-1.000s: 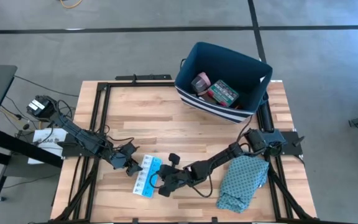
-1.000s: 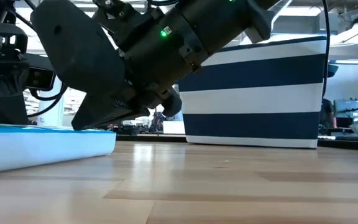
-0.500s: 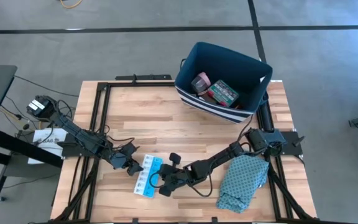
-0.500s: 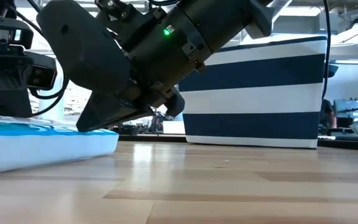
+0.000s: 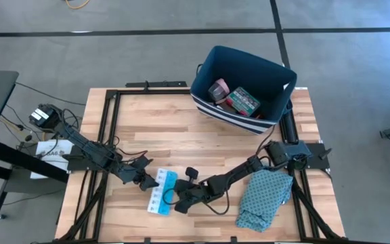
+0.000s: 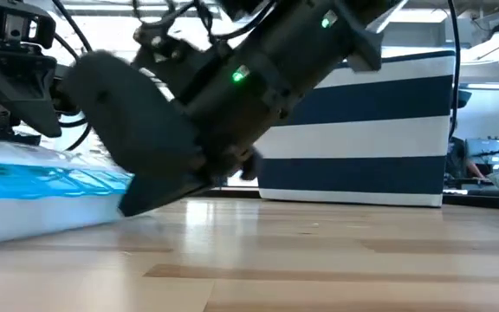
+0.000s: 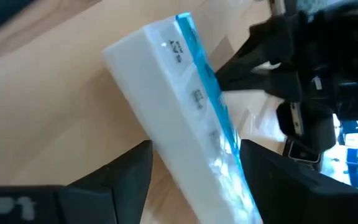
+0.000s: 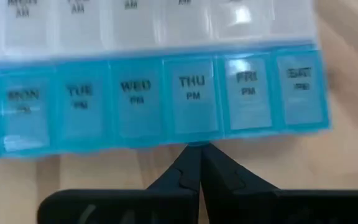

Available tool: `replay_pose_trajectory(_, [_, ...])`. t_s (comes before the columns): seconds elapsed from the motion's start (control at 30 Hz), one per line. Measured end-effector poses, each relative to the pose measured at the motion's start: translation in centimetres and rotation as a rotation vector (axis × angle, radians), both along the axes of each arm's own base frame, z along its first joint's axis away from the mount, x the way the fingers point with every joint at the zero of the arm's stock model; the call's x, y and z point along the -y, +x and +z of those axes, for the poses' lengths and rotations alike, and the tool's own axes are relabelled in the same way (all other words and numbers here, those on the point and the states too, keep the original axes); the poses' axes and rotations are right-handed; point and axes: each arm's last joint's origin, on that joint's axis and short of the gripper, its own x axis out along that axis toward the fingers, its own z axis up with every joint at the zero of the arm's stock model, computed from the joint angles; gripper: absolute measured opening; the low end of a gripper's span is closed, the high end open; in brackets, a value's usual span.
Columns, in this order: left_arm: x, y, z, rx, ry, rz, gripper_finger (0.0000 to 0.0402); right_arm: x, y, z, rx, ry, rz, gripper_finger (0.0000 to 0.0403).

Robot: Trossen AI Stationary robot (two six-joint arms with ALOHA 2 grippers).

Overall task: Pick & place medical supplies in basket/bin
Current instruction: Put the white pill organizer into the white bin

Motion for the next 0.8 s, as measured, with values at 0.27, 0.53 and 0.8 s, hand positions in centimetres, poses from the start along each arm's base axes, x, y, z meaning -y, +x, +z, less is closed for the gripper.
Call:
replay_pose_trajectory(0.27, [-1.0, 0.3, -0.3, -0.017, 0.010, 0.065, 0.0229, 0.3, 1.3, -1.8, 0.106, 0.053, -0.014, 0.0000])
replay_pose_trajectory(0.53, [-1.5, 1.1, 0.3, 0.018, -0.030, 0.012, 0.0226, 1.5, 2.1, -1.7, 0.140, 0.089, -0.015, 0.0000])
replay_pose_trajectory(0.8, [-1.3, 1.4, 0.8, 0.074, -0.032, -0.038, 0.0226, 3.4, 2.9, -1.7, 0.140, 0.118, -0.023, 0.0000])
